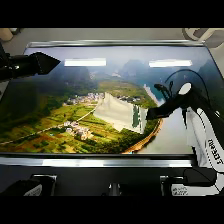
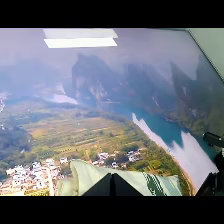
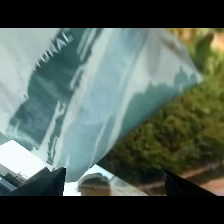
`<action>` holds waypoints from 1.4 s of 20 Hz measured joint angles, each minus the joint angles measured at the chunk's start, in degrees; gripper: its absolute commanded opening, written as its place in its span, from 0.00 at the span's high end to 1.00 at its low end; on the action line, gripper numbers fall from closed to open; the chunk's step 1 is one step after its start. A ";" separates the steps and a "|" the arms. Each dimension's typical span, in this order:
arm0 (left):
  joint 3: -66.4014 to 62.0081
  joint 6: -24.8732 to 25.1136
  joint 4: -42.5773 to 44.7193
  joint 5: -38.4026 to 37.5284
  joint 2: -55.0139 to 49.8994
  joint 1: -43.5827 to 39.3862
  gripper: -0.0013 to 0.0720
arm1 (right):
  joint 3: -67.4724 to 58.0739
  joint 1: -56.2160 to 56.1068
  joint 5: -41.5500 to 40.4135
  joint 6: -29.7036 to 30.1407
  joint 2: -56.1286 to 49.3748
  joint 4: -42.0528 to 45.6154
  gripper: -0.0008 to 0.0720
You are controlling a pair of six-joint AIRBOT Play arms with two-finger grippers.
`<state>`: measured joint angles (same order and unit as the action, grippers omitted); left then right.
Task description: Fold the shirts.
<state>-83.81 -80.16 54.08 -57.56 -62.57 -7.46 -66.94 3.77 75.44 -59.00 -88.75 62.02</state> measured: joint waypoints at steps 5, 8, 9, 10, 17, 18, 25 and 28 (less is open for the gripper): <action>0.00 -0.74 0.42 -0.37 0.09 -0.92 0.95 | 11.80 0.42 -8.68 3.72 0.11 -15.37 0.47; 0.00 -1.07 0.55 -0.46 0.09 -1.68 0.95 | 13.86 -1.03 -12.61 5.64 0.15 -21.20 0.96; 0.00 -1.11 0.57 -0.50 0.09 -1.75 0.95 | 13.62 -0.83 -13.44 7.08 0.31 -22.67 0.96; 0.00 -1.16 0.59 -0.50 0.09 -1.86 0.95 | 12.72 -0.07 -13.22 8.68 0.70 -24.22 0.96; 0.00 -0.98 0.59 -0.50 -0.61 -2.19 0.95 | -4.46 17.59 -3.63 8.98 6.40 -22.60 0.96; 0.00 -0.61 0.61 -0.50 -1.01 -2.21 0.95 | -7.48 21.00 -1.16 8.00 6.91 -21.46 0.96; 2.56 0.70 0.61 -0.02 -3.30 -2.27 0.95 | -21.94 41.03 12.02 1.27 8.26 -14.51 0.96; 4.85 1.36 0.61 0.15 -3.50 -2.29 0.95 | -24.04 47.52 14.78 -0.39 9.20 -13.25 0.96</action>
<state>-78.96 -78.81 54.70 -57.41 -66.06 -9.76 -90.98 51.29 90.21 -59.40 -79.55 48.77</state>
